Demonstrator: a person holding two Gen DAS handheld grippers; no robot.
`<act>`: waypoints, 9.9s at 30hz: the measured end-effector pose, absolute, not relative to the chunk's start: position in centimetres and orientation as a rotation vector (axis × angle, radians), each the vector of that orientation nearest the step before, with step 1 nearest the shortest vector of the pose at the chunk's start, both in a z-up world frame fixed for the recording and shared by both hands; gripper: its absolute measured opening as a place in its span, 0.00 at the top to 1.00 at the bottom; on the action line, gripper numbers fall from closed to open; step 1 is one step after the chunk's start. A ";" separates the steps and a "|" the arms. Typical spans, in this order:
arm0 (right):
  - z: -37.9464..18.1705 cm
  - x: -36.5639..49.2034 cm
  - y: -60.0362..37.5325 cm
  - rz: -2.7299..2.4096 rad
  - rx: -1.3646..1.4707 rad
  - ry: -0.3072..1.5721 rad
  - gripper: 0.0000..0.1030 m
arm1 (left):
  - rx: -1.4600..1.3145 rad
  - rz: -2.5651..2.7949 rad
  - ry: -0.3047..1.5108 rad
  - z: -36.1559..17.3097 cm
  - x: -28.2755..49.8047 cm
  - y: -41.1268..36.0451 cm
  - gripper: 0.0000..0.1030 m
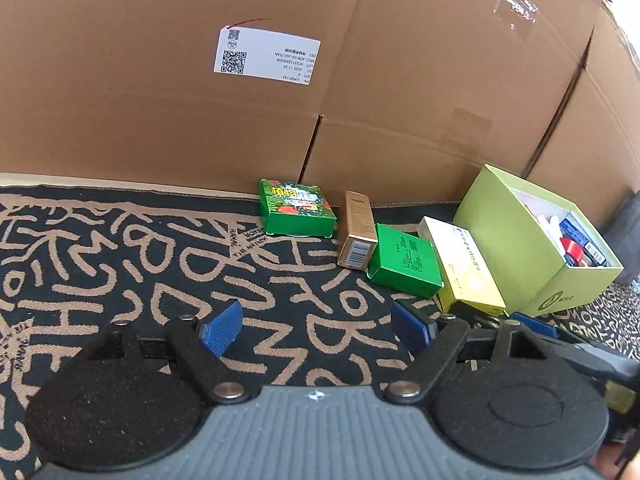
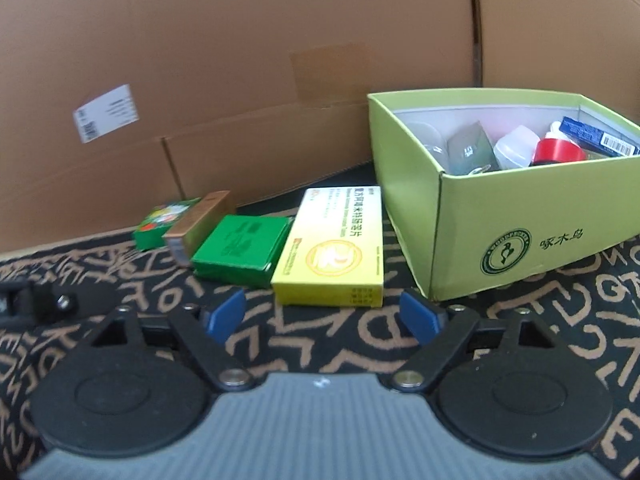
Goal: Organize objects
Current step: 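Move both tools back over the remaining boxes, then grasp the tan bottle box with the left tool while the right tool grasps the yellow medicine box, then carry the tan box and yellow box into the shoebox and release both, then move both tools back over the two green boxes, then grasp the green plant-print box with the left tool while the right tool grasps the plain green box, then carry both green boxes into the shoebox and release them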
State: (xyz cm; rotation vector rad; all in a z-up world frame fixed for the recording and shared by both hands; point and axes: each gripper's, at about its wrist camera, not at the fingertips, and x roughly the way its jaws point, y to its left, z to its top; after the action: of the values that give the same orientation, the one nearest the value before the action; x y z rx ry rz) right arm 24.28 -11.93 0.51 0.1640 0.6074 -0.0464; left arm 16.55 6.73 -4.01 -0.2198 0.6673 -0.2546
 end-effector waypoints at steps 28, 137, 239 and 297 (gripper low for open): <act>1.2 15.2 -14.8 0.100 0.098 0.659 0.35 | -0.128 -0.283 0.728 -4.6 24.3 2.3 0.75; 10.7 21.6 -27.6 -0.061 -0.092 0.365 0.00 | -0.105 -0.490 0.550 2.9 16.5 -9.6 0.21; 3.1 15.5 -15.3 0.219 0.018 0.632 0.37 | 0.175 -0.167 0.744 -3.8 15.8 -1.4 0.37; 9.1 25.2 -30.0 -0.059 -0.308 0.297 0.13 | -0.058 -0.594 0.436 4.0 19.5 -15.3 0.03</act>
State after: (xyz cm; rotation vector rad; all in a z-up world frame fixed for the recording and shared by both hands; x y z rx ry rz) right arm 25.23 -30.00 9.07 -0.3082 0.2967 -0.0588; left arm 19.55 -15.30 3.98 -0.0579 0.4359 -0.5941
